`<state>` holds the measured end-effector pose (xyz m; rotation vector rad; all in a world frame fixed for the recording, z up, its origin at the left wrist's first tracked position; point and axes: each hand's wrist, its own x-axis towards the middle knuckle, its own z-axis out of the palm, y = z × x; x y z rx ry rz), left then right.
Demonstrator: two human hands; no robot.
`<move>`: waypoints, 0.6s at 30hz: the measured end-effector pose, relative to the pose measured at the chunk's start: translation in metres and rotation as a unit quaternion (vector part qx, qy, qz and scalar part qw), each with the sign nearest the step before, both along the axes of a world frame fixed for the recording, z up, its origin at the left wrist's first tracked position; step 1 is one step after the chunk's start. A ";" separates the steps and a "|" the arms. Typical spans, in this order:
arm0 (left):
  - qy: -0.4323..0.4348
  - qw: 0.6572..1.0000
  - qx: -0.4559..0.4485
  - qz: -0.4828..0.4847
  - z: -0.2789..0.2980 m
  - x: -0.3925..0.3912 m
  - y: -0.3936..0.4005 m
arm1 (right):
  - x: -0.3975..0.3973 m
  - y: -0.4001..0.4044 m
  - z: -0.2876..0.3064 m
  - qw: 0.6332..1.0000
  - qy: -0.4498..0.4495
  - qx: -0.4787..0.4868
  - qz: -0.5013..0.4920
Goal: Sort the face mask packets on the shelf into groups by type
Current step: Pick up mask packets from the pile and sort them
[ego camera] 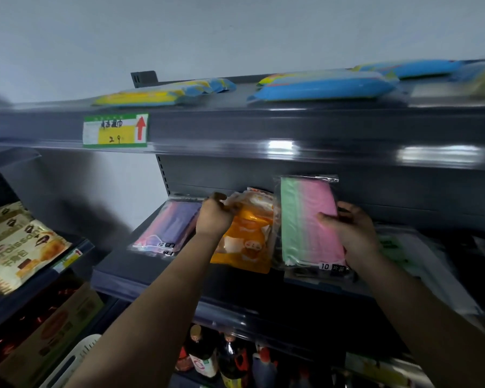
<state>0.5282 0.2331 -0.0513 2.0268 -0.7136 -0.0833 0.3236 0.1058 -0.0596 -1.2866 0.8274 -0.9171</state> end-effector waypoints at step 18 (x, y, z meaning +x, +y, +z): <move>0.261 0.934 -0.191 -0.149 -0.013 0.071 0.129 | 0.158 0.136 -0.001 0.996 0.032 -0.077 0.021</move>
